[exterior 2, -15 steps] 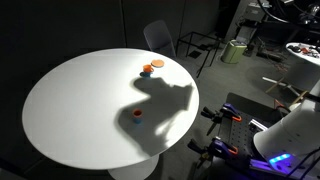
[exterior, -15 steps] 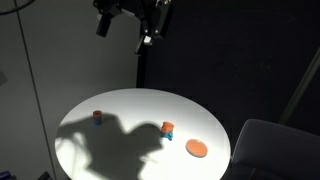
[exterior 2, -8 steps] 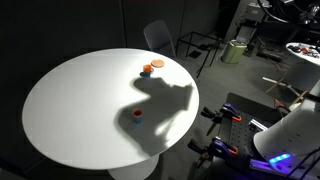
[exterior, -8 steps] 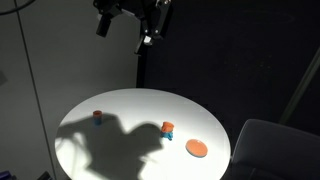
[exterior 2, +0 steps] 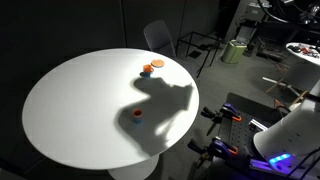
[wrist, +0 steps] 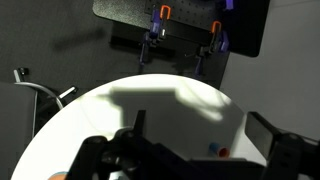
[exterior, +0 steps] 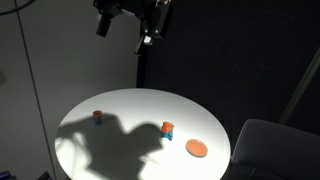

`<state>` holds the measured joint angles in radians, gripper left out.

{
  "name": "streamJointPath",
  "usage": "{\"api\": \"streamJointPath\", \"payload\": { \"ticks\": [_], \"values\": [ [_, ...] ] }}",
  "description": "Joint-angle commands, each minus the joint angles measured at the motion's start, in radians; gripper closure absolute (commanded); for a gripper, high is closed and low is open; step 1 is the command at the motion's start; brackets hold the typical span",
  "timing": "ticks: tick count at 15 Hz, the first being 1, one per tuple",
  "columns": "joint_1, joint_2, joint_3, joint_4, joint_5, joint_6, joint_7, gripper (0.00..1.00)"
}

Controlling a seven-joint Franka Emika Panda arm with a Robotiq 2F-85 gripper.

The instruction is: Stack the cups with the mugs

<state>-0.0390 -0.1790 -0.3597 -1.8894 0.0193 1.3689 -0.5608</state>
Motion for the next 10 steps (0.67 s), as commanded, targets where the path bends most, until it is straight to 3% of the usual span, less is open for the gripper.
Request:
{"api": "streamJointPath", "payload": {
  "ticks": [1,10],
  "values": [
    [-0.047,0.004,0.043,0.003,0.006,-0.001,-0.007,0.00],
    [-0.062,0.082,0.107,0.016,-0.019,0.140,-0.003,0.00]
  ]
}}
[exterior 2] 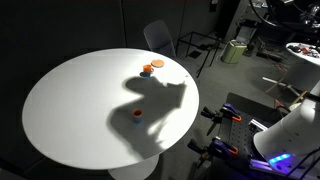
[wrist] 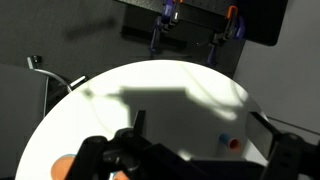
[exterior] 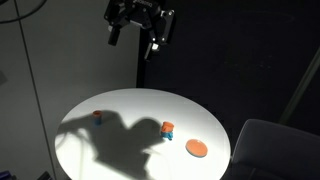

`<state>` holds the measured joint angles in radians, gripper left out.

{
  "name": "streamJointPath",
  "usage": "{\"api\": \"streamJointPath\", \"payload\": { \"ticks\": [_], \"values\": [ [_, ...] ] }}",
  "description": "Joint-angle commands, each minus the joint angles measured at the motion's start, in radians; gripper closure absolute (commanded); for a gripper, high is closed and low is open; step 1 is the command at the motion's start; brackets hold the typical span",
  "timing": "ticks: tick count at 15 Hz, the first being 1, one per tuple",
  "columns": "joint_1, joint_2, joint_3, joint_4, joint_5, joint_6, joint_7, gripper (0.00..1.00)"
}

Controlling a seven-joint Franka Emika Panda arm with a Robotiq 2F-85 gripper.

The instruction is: Stack the cups with the mugs

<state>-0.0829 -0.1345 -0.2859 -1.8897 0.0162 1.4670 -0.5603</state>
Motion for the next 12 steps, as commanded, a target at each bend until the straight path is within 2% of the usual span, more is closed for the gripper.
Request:
{"api": "streamJointPath", "payload": {
  "ticks": [1,5,12],
  "values": [
    [-0.018,0.053,0.041,0.018,-0.020,0.059,-0.005,0.00],
    [-0.022,0.116,0.069,0.027,-0.046,0.138,-0.017,0.00],
    [-0.043,0.205,0.091,0.025,-0.087,0.350,-0.074,0.00]
  ]
}}
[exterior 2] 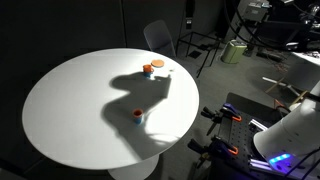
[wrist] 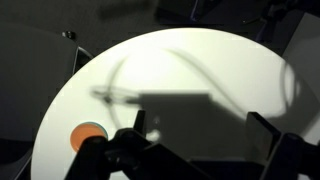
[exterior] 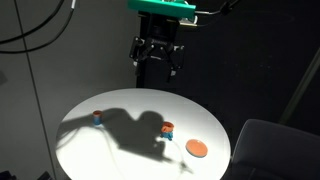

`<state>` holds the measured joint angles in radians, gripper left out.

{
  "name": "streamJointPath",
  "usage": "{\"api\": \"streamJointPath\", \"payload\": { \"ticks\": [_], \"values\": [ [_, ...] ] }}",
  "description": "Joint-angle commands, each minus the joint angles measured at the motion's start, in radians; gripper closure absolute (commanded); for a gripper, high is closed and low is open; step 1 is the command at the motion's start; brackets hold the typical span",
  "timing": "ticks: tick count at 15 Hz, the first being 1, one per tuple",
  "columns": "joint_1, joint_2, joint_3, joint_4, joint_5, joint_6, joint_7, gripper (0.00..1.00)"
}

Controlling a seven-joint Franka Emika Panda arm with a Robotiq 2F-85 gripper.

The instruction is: Stack the cups with the mugs

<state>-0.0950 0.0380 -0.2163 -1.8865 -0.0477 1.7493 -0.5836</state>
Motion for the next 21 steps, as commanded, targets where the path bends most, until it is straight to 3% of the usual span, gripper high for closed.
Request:
{"api": "streamJointPath", "payload": {
  "ticks": [1,6,17,21],
  "values": [
    [-0.035,0.043,0.025,0.020,-0.026,0.106,-0.063,0.00],
    [-0.053,0.079,0.035,0.015,-0.020,0.222,-0.085,0.00],
    [-0.060,0.078,0.044,0.002,-0.015,0.211,-0.065,0.00],
    [-0.061,0.127,0.060,0.028,-0.003,0.285,-0.121,0.00]
  ]
}}
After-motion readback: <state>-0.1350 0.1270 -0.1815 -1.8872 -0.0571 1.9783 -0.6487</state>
